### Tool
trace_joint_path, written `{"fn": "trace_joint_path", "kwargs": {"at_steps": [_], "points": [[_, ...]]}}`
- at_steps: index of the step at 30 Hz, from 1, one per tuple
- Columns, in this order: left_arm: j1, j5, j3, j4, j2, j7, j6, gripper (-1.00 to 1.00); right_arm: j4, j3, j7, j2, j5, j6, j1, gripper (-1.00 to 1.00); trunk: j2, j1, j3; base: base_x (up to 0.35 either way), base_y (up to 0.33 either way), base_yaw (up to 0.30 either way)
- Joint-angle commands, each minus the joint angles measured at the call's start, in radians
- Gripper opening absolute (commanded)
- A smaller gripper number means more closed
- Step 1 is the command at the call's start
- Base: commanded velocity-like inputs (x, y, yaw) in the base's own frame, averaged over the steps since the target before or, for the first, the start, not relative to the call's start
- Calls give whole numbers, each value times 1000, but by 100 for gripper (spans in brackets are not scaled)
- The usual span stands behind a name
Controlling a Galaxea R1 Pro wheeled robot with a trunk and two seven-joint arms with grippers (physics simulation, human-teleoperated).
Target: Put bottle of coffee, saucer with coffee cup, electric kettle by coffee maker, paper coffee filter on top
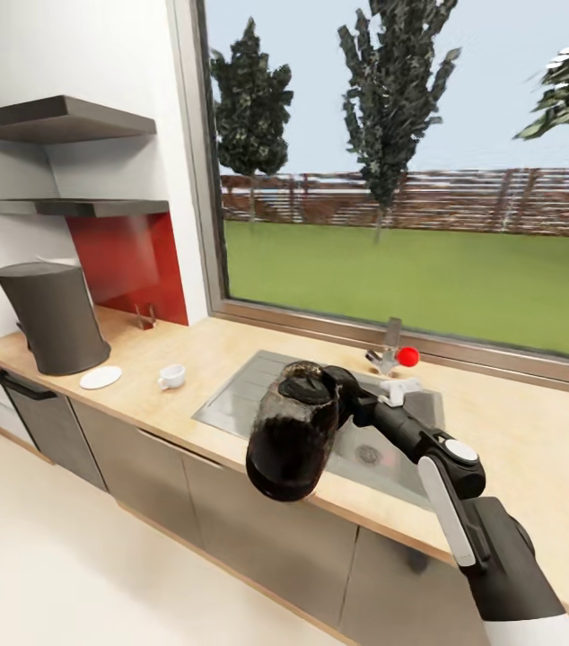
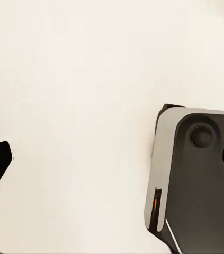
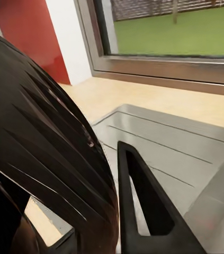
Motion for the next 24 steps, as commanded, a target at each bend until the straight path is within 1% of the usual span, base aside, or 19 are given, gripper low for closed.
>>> {"fn": "trace_joint_path", "kwargs": {"at_steps": [1,11,24], "points": [[0,-8,9,-1,0,-6,-2,100,-1,0,1,0,-8,6,-1,-100,-2,1,-2,214,278,6],[0,-8,9,1,0,-7,-2,100,-3,0,1,-1,-8,6,-1,-100,-2,1,2,194,280,1],[0,-8,9,2,0,-7,-2,100,-3,0,1,-1,-8,6,-1,-100,-2,1,21,18,302,0]]}}
